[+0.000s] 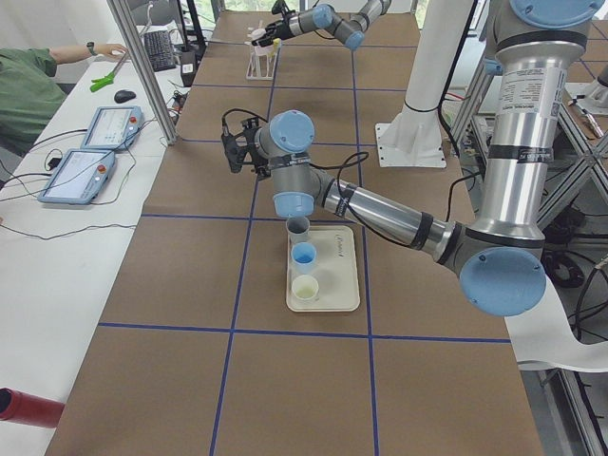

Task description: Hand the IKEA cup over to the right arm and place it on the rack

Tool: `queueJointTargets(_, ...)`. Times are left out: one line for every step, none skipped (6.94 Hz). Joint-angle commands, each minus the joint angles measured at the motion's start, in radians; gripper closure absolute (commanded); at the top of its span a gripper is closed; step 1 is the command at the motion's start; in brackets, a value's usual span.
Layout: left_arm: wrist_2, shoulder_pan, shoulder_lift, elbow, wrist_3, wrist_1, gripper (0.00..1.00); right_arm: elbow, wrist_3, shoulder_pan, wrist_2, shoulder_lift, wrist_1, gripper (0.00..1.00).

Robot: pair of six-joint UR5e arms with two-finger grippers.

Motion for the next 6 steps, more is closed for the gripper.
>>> queueJointTargets(0.045, -0.048, 0.035, -0.063, 0.315, 0.207, 0.0, 0.004, -0.014, 0.021, -0.006, -0.034, 0.0, 1.0)
queueJointTargets(0.144, -0.044, 0.073, -0.106, 0.478, 0.309, 0.0, 0.004, -0.036, 0.035, -0.006, -0.039, 0.003, 1.0)
queueJointTargets(0.229, -0.038, 0.107, -0.137, 0.7, 0.429, 0.0, 0.004, -0.038, 0.041, -0.006, -0.054, 0.006, 1.0)
queueJointTargets(0.258, -0.038, 0.11, -0.177, 0.824, 0.58, 0.0, 0.006, -0.068, 0.053, -0.003, -0.071, 0.009, 1.0)
queueJointTargets(0.259, -0.002, 0.109, -0.227, 0.881, 0.726, 0.0, 0.029, -0.085, 0.062, -0.002, -0.094, 0.009, 1.0)
queueJointTargets(0.297, 0.022, 0.112, -0.267, 0.913, 0.817, 0.0, 0.05, -0.092, 0.069, -0.002, -0.129, 0.011, 1.0)
